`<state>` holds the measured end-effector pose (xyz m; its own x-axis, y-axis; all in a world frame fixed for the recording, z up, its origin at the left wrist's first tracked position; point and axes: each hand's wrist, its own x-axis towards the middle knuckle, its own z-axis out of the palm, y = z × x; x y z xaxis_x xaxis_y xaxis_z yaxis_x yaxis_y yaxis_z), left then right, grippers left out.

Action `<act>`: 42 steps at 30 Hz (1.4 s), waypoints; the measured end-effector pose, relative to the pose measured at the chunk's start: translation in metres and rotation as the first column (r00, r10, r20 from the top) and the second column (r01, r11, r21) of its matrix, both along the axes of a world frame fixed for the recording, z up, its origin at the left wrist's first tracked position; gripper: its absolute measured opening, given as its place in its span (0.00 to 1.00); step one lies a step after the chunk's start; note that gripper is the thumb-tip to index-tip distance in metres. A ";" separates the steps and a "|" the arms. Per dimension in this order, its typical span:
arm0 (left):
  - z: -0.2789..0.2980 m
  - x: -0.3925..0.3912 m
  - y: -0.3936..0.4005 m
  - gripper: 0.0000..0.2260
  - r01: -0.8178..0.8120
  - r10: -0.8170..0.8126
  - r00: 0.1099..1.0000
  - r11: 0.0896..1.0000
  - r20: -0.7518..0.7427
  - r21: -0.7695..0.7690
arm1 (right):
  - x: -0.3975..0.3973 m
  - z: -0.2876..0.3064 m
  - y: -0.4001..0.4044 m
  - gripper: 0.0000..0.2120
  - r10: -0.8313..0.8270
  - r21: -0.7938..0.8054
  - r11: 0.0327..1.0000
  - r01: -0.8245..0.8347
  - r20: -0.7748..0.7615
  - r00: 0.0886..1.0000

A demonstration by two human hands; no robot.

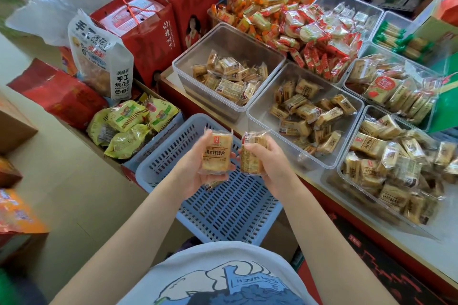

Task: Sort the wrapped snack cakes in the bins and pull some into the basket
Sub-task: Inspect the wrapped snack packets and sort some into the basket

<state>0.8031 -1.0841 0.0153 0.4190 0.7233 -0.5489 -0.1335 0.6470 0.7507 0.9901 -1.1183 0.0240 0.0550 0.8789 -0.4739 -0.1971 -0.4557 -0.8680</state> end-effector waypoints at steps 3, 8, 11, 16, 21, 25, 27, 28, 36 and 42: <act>-0.003 0.001 0.001 0.19 0.125 -0.105 0.985 0.980 -0.136 0.153 | 0.002 0.003 0.000 0.19 0.042 0.059 0.997 -0.039 -0.034 0.999; -0.003 0.003 0.005 0.21 0.126 -0.062 0.963 0.963 -0.261 0.238 | 0.002 0.002 0.004 0.18 0.056 0.074 0.996 -0.059 0.035 0.998; -0.001 0.009 0.009 0.21 0.092 -0.008 0.943 0.967 -0.333 0.238 | -0.002 0.002 0.006 0.15 0.032 0.084 0.996 -0.039 0.086 0.996; -0.002 0.012 0.016 0.13 0.154 -0.045 0.919 0.955 -0.392 0.252 | -0.003 0.000 0.009 0.10 0.044 0.079 0.995 -0.057 0.154 0.987; -0.004 0.010 0.017 0.03 0.061 -0.023 0.967 0.987 -0.255 0.145 | -0.007 -0.001 0.008 0.05 0.023 0.051 0.998 -0.033 0.175 0.984; -0.005 0.013 0.017 0.05 -0.210 0.219 0.960 0.975 -0.174 0.069 | -0.013 -0.002 0.008 0.07 0.102 0.004 0.994 -0.107 0.256 0.961; -0.008 0.012 0.021 0.05 -0.377 0.374 0.910 0.926 -0.180 0.021 | -0.016 -0.003 0.005 0.10 0.136 -0.042 0.991 -0.129 0.267 0.954; -0.008 0.012 0.024 0.05 -0.454 0.443 0.879 0.891 -0.176 -0.024 | -0.017 -0.004 0.003 0.11 0.141 -0.061 0.990 -0.129 0.278 0.950; -0.007 0.010 0.025 0.05 -0.496 0.488 0.861 0.868 -0.139 -0.027 | -0.021 -0.005 -0.001 0.07 -0.001 -0.082 0.996 0.020 0.231 0.973; -0.008 0.017 0.018 0.04 -0.449 0.453 0.878 0.891 -0.155 0.062 | -0.019 -0.005 0.002 0.10 -0.134 -0.062 0.986 0.152 0.229 0.964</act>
